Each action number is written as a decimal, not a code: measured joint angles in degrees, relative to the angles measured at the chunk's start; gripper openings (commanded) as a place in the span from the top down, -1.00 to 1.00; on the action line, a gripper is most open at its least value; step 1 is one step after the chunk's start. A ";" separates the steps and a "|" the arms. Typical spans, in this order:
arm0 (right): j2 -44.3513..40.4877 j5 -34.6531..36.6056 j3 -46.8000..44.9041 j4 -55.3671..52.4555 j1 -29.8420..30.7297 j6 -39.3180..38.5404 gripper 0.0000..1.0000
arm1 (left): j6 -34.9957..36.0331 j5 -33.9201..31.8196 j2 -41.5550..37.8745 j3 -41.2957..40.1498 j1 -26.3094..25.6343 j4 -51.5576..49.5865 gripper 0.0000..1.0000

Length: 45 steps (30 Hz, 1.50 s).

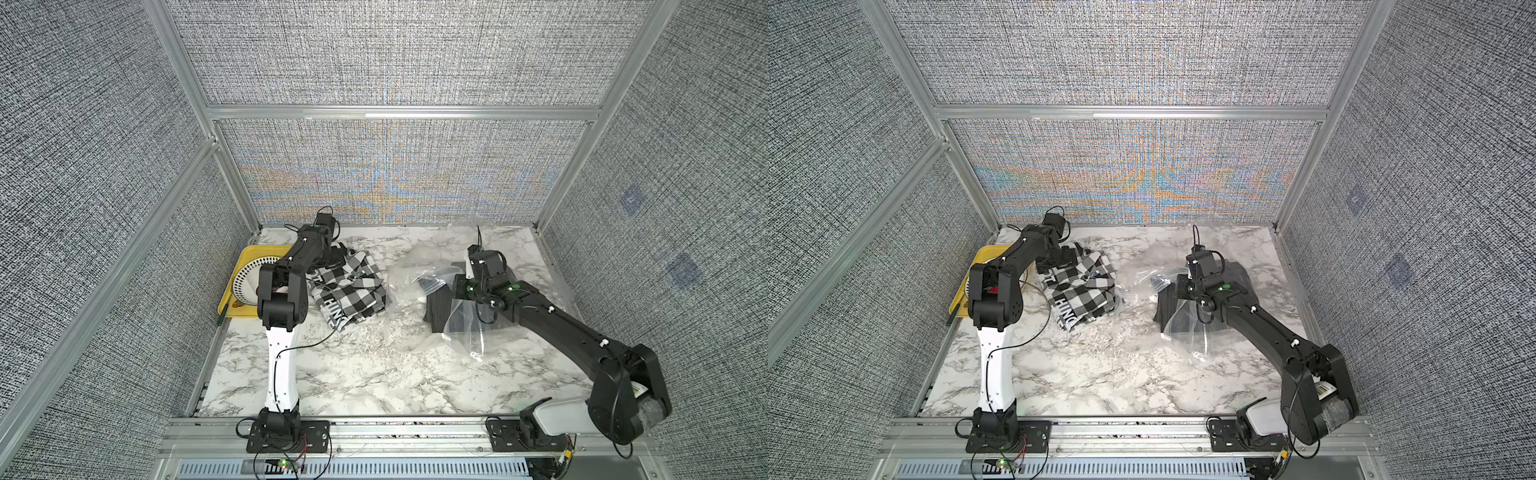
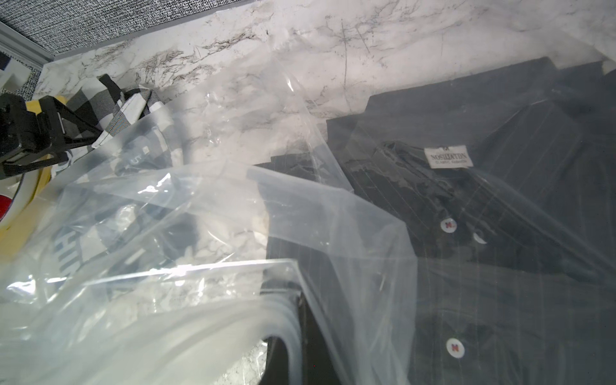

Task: Place the folded shirt into the vacuum bag
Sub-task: Adjust the shirt at the center of the board.

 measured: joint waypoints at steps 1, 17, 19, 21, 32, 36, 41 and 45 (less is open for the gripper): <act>0.20 -0.09 0.22 0.00 0.00 -0.09 1.00 | -0.02 0.22 0.04 -0.46 0.09 0.20 -0.80; -3.32 0.59 -1.05 -0.81 1.75 -0.11 1.00 | -1.44 2.86 -10.91 -23.54 0.00 17.64 -0.78; -3.63 0.63 -1.51 -0.92 1.81 0.02 1.00 | -2.29 3.76 -13.86 -27.69 0.00 18.56 -0.78; -4.04 0.90 -1.79 -0.96 2.05 0.04 1.00 | -3.26 4.85 -16.76 -31.76 -0.02 18.93 -0.78; -5.95 1.22 -3.08 -0.92 3.08 0.42 1.00 | -7.58 5.77 -33.86 -57.83 -1.44 32.68 -0.78; -5.57 1.18 -3.32 -1.01 3.21 0.44 1.00 | -10.01 5.77 -41.38 -66.20 -2.03 35.87 -0.81; -4.09 0.28 -2.03 -1.09 3.98 0.42 1.00 | -14.69 5.22 -52.81 -74.75 -2.21 31.87 -0.89; -3.74 0.15 -1.86 -1.25 4.35 0.37 1.00 | -17.79 2.93 -57.24 -77.00 -1.73 27.91 -0.89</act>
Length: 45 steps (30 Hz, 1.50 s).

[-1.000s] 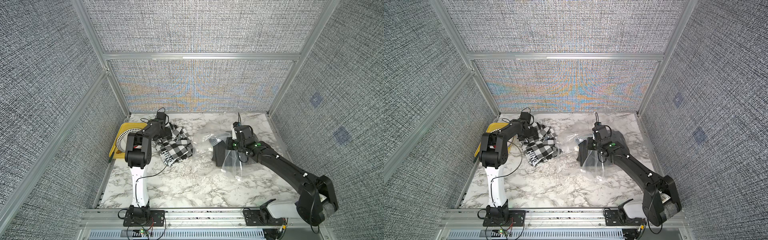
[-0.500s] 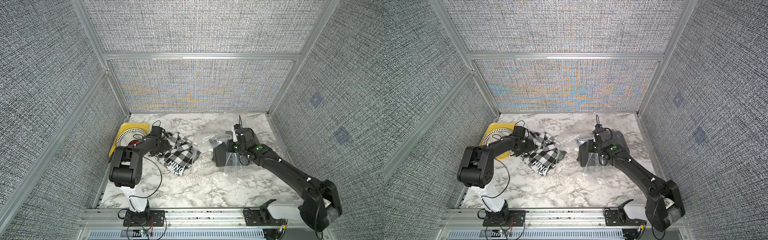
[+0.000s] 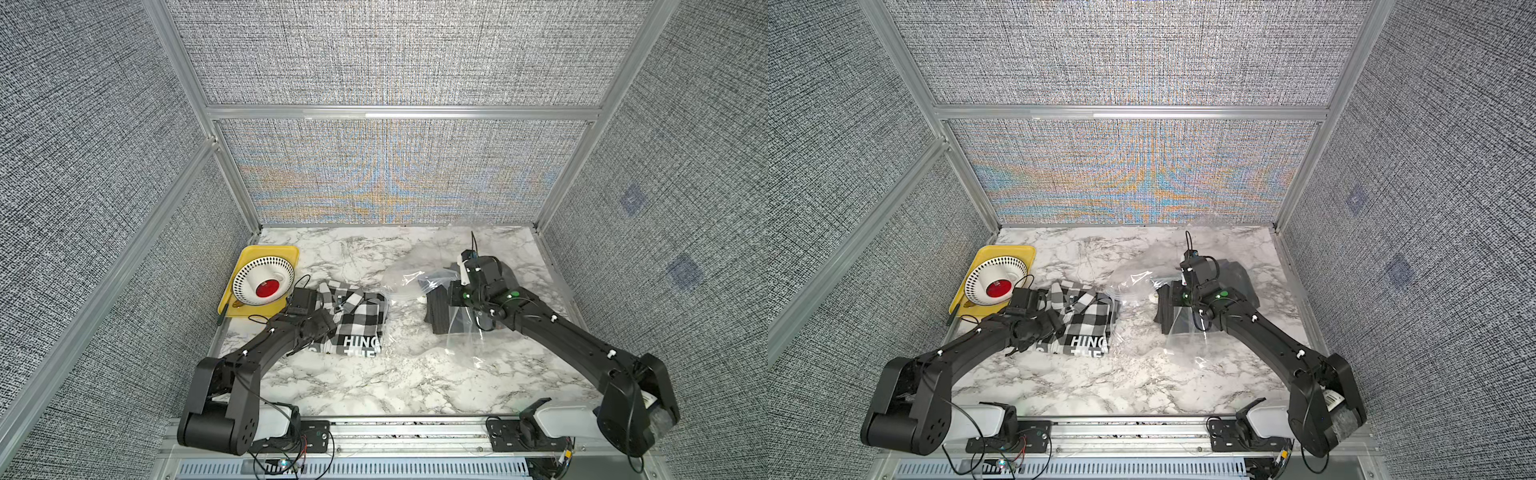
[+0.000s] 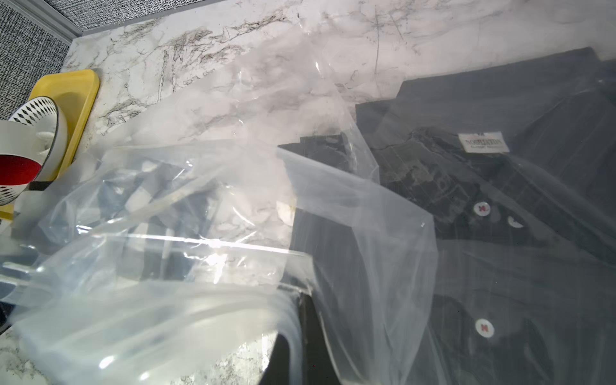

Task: Place the folded shirt into the vacuum bag
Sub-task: Adjust the shirt at the center of the board.

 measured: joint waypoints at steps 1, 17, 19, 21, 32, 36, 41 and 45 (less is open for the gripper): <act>0.04 0.00 0.00 0.02 0.00 -0.02 1.00 | -0.44 -0.44 -0.55 0.11 0.15 -1.18 -0.89; 1.68 -0.15 0.35 0.02 0.17 -0.22 1.00 | 2.56 -0.35 8.20 17.31 -7.32 -8.92 -0.88; 1.68 0.02 0.52 0.02 0.28 -0.17 1.00 | 3.76 0.48 13.49 20.92 -7.72 -8.09 -0.89; 1.68 0.02 0.63 0.00 0.50 -0.15 1.00 | 4.70 0.74 17.81 23.61 -7.87 -7.23 -0.89; 1.68 2.62 0.74 -0.37 2.78 1.60 1.00 | 5.29 -0.15 21.35 17.16 -5.92 4.39 -0.92; 1.14 3.45 0.74 -0.92 3.58 2.25 1.00 | 3.93 -1.70 17.66 12.04 -5.18 8.09 -0.92; 0.02 4.50 0.42 -1.53 4.26 2.89 1.00 | 2.32 -1.92 13.31 8.50 -4.72 7.56 -0.94; -1.03 5.16 -0.07 -2.14 4.83 3.23 1.00 | 0.35 -3.02 7.67 5.11 -4.35 2.75 -0.98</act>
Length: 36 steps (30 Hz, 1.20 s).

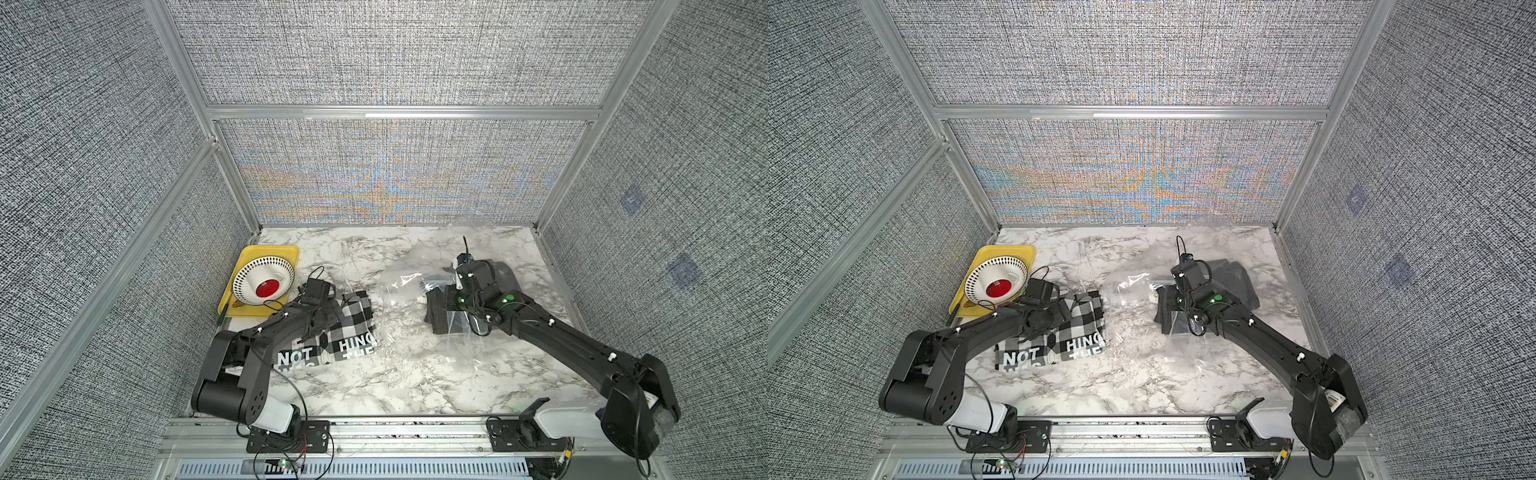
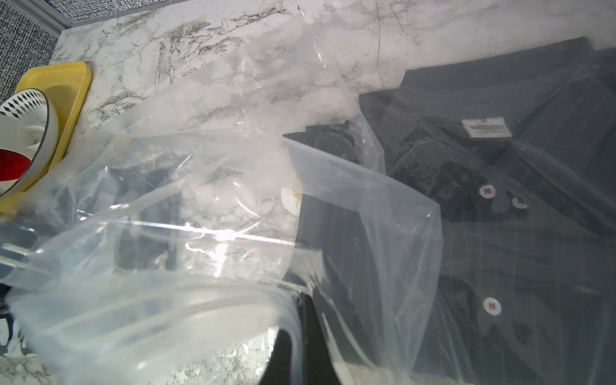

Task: Place the folded shirt into the vacuum bag
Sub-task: Adjust the shirt at the center of the board, then pick up the shirt from the center of the board.

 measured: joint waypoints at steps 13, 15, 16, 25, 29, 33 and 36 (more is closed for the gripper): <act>1.38 1.33 0.35 -0.15 4.15 0.87 1.00 | -0.55 1.46 -11.19 -1.79 5.97 -7.76 -0.92; 2.10 2.93 2.08 -0.87 6.14 0.87 1.00 | -0.63 4.26 -13.75 -0.63 3.04 -7.80 -0.93; 2.27 3.87 2.93 -1.09 7.06 0.90 1.00 | -0.76 5.53 -15.06 0.07 1.03 -7.67 -0.93; 5.51 10.91 11.50 -2.47 11.15 0.81 1.00 | -5.22 18.29 -20.79 -5.95 -7.89 6.14 -1.00; 8.20 11.43 13.29 -2.95 11.74 0.81 1.00 | -6.64 21.22 -18.10 -7.30 -8.85 12.74 -0.99; 9.55 11.52 13.77 -2.99 12.17 0.83 1.00 | -7.96 23.58 -11.87 -5.57 -10.67 17.90 -1.00; 9.38 11.98 13.77 -3.15 12.39 0.85 1.00 | -8.57 23.98 -6.60 -3.43 -11.89 21.88 -0.87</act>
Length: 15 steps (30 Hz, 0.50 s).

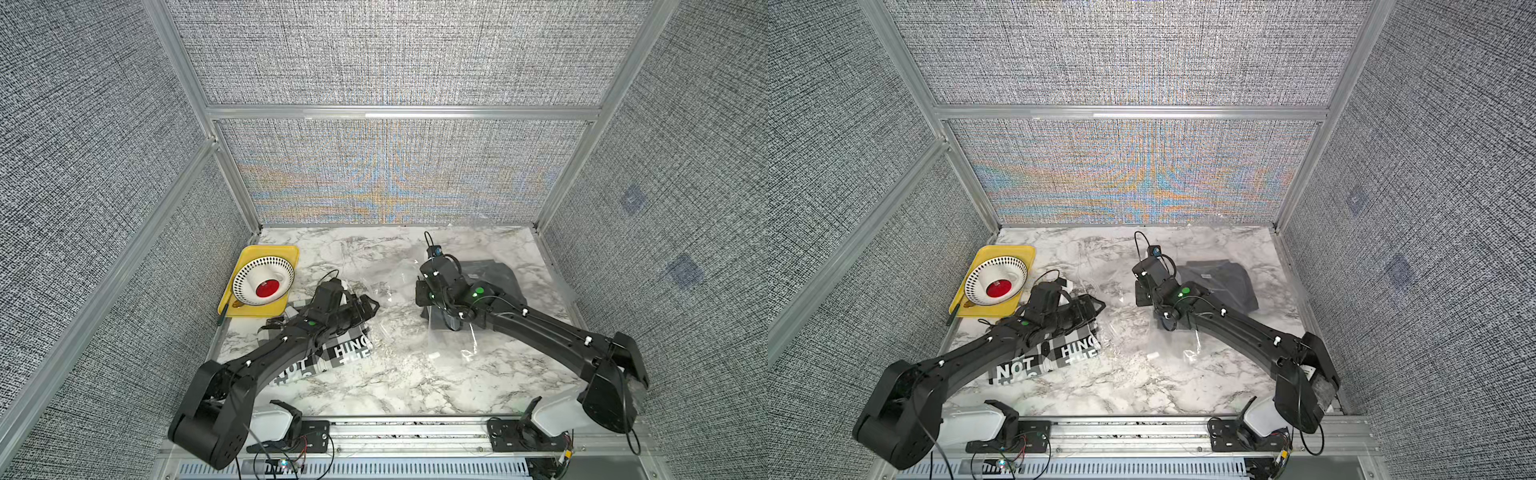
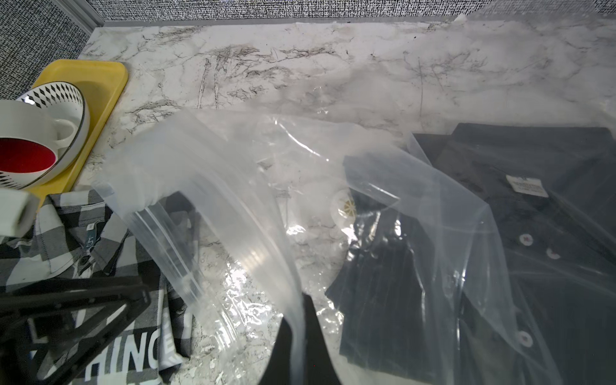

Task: Place the folded shirt into the vacuum bag
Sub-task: Pick up the shirt from the center of the board.

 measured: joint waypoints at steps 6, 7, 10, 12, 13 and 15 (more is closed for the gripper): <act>-1.31 3.98 0.39 -2.34 0.02 0.24 1.00 | -0.94 -1.29 14.08 7.21 -0.11 4.79 -0.30; -1.68 4.94 0.63 -3.23 0.02 0.26 1.00 | -0.68 -1.25 16.46 9.18 -0.11 5.38 -0.30; -3.13 7.96 1.14 -4.94 0.00 0.24 1.00 | 0.37 0.07 23.78 15.85 0.04 7.58 -0.30; -4.11 10.01 1.29 -5.66 0.00 0.20 1.00 | 1.27 1.14 27.80 20.46 0.42 8.46 -0.30; -4.39 10.56 1.27 -5.84 -0.02 0.17 1.00 | 2.03 1.51 29.38 22.62 0.72 8.57 -0.31; -4.74 11.37 1.16 -5.88 -0.02 -0.02 1.00 | 3.41 2.14 31.82 26.47 1.66 8.59 -0.37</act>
